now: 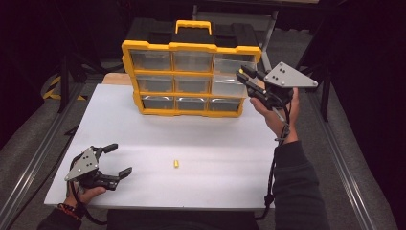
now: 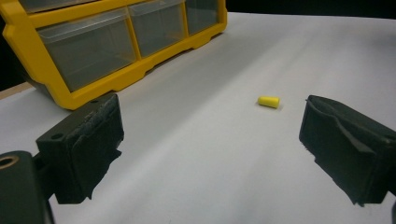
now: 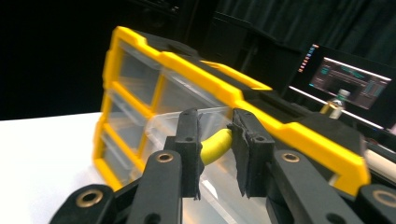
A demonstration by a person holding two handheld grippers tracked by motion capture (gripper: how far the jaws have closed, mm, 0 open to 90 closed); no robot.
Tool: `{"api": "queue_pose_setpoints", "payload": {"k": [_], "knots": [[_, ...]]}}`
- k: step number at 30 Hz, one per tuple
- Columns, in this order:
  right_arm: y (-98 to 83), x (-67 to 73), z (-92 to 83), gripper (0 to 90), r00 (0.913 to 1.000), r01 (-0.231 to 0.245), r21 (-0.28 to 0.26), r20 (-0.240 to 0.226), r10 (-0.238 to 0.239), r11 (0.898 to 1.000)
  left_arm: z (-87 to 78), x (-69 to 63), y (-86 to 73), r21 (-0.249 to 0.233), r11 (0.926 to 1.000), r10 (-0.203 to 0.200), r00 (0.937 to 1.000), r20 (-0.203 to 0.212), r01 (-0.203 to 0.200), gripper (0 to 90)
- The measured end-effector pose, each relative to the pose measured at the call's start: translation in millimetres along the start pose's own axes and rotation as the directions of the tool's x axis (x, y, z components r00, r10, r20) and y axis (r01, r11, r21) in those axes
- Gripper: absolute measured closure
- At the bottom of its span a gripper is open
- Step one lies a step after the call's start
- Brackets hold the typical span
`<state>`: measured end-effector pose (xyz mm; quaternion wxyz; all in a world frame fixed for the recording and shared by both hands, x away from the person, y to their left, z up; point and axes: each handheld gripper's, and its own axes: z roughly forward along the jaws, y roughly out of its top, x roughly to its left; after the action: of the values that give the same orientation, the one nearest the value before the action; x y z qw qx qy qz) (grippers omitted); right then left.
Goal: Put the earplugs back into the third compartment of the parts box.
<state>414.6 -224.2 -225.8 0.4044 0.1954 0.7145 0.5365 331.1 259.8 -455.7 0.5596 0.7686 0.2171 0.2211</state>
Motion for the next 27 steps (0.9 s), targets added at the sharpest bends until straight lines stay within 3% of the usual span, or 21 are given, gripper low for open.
{"api": "queue_pose_setpoints", "payload": {"k": [7, 14, 27], "knots": [[0.8, -15.9, 12.8, 72.7, 0.9991, -0.026, 0.054, 0.034, 0.024, 0.998, 0.1, 0.1, -0.6, -0.005, 1.0, 0.0, 1.0, -0.004, 0.0, 7.4], [-6.5, -32.9, 19.1, 72.1, 0.9935, -0.099, 0.07, 0.063, 0.095, 0.993, -0.1, 0.2, -0.3, 0.002, 1.0, 0.002, 1.0, -0.003, -0.002, 7.3], [-14.8, -41.3, 25.9, 70.8, 0.9876, -0.128, 0.115, 0.106, 0.116, 0.985, 0.9, -0.1, -0.6, 0.004, 1.0, 0.003, 1.0, 0.001, -0.003, 7.4]]}}
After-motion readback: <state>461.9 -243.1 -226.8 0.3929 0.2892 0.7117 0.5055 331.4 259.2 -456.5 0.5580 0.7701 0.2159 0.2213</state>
